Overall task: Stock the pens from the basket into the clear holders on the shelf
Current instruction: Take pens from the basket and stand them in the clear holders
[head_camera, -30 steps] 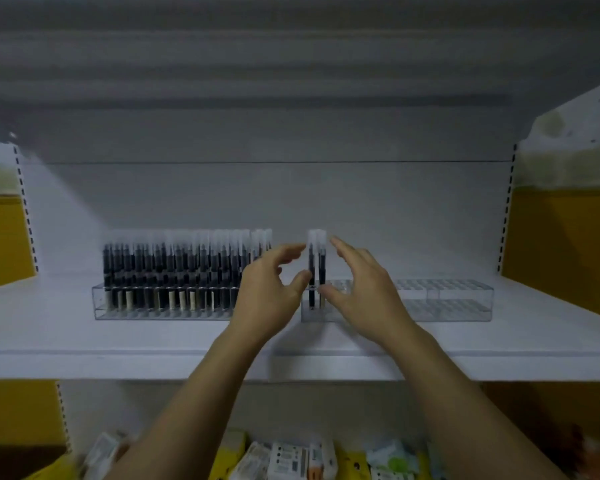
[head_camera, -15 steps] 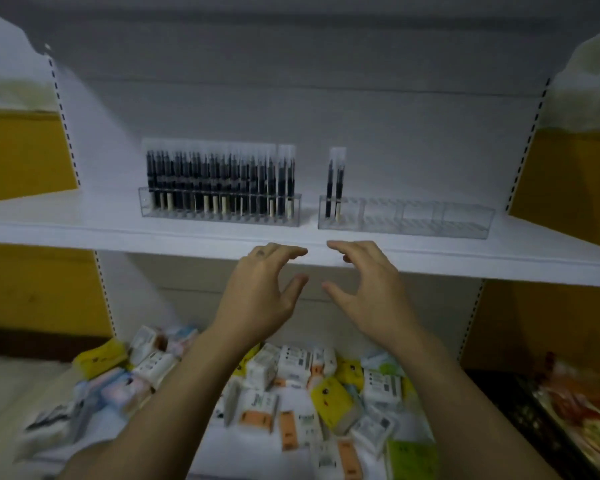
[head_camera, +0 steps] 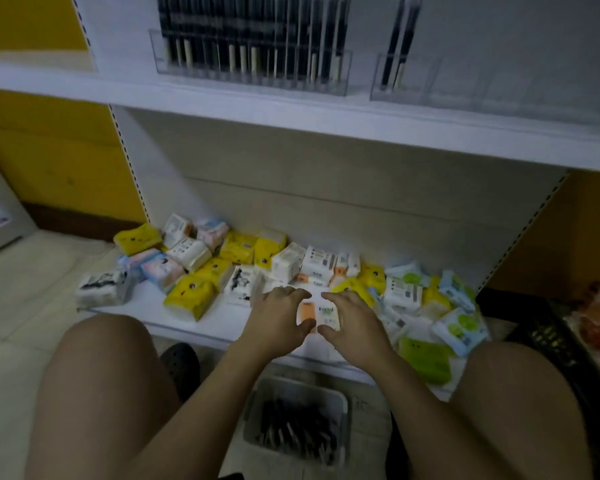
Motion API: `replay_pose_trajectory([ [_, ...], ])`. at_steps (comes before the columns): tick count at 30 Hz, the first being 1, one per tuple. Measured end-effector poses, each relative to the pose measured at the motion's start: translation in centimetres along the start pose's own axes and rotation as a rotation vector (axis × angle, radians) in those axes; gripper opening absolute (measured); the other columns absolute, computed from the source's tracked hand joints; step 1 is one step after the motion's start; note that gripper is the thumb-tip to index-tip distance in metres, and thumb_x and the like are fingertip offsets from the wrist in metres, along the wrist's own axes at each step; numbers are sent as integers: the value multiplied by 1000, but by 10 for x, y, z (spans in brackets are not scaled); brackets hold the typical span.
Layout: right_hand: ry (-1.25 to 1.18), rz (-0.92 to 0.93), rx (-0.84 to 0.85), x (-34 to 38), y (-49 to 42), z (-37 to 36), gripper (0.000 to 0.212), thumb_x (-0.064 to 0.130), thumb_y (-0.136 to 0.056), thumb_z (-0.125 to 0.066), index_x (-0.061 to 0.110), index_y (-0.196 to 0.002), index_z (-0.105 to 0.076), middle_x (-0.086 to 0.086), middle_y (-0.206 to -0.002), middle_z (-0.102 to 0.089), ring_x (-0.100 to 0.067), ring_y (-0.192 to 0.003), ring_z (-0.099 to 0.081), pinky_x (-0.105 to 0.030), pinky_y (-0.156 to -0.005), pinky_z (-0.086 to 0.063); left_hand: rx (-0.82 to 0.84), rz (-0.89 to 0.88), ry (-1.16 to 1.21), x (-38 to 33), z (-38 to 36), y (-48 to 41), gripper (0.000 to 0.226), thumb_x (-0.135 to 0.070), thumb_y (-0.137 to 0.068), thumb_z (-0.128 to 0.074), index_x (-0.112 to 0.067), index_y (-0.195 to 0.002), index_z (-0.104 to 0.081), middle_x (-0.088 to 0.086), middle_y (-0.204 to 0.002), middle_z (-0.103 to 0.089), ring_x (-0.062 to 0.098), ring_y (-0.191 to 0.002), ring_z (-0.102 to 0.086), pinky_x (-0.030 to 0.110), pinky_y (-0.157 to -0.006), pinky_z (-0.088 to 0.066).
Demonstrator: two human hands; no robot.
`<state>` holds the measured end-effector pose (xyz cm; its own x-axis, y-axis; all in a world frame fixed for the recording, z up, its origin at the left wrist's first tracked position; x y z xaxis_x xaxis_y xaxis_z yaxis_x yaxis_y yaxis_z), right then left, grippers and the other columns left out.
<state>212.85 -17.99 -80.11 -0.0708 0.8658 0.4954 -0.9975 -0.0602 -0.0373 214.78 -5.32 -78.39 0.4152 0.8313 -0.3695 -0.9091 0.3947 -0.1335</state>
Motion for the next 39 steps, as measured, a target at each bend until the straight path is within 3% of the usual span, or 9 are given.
replay_pose_trajectory([
  [7,-14,-165,226,-50,7,-90,56,30,-88,-65,23,-141,-46,-4,-139,-44,-26,-127,-45,-39,-101,-42,249,177,112,46,-95,21,54,-45,-87,-61,-21,-134,-51,2,-134,-56,24,-122,-51,36,-99,-43],
  [11,-11,-207,410,-69,28,-155,42,36,-81,-64,27,-122,-59,-2,-122,-59,-25,-114,-57,-39,-92,-50,461,315,227,66,-150,49,41,-34,-90,-60,-16,-127,-55,5,-129,-58,24,-118,-55,31,-95,-46],
  [17,15,-262,544,-88,36,-202,42,30,-90,-61,24,-131,-55,-5,-133,-55,-27,-124,-50,-38,-103,-43,650,407,173,98,-213,72,39,-31,-94,-53,-14,-129,-51,11,-122,-61,26,-106,-58,32,-82,-48],
  [21,-44,-325,667,-114,46,-226,36,25,-93,-57,19,-129,-56,-6,-124,-61,-20,-99,-58,-29,-81,-48,705,456,182,118,-243,83,22,-24,-96,-48,-11,-109,-60,10,-100,-61,28,-94,-60,32,-71,-45],
  [25,-65,-410,744,-142,46,-241,23,23,-94,-54,16,-114,-65,-7,-114,-64,-21,-91,-58,-27,-74,-46,784,535,245,119,-283,103,28,-20,-97,-47,-4,-114,-62,13,-114,-63,28,-106,-58,33,-87,-46],
  [29,-73,-456,744,-160,48,-254,23,20,-95,-52,12,-113,-65,-8,-109,-63,-25,-96,-59,-34,-87,-50,846,588,345,114,-321,109,31,-21,-98,-46,1,-112,-62,18,-111,-63,30,-104,-58,33,-83,-46],
  [33,26,-460,845,-174,61,-275,14,14,-95,-48,11,-84,-56,-2,-75,-52,-20,-71,-53,-26,-59,-38,882,665,365,119,-344,111,28,-21,-96,-47,0,-99,-64,17,-102,-66,31,-99,-62,32,-76,-48],
  [36,25,-494,860,-183,65,-284,19,16,-98,-46,12,-80,-50,1,-68,-42,-11,-60,-40,-24,-55,-33,903,704,353,130,-360,116,33,-31,-91,-48,-3,-100,-65,14,-103,-66,30,-99,-62,35,-82,-53],
  [39,37,-516,894,-185,66,-293,18,14,-98,-45,3,-89,-57,-4,-72,-44,-15,-62,-39,-23,-56,-33,931,763,384,136,-370,120,60,-50,-79,-40,-11,-122,-57,12,-121,-60,30,-112,-56,45,-98,-47],
])
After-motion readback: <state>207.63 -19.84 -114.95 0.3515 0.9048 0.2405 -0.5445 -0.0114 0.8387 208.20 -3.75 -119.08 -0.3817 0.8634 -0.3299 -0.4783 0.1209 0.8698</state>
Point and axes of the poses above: each hand's wrist, its own y-axis away from the middle knuckle, its own z-axis out of the back of the hand, x = y × z, the point moved 9 cm from there along -y, towards the middle knuckle
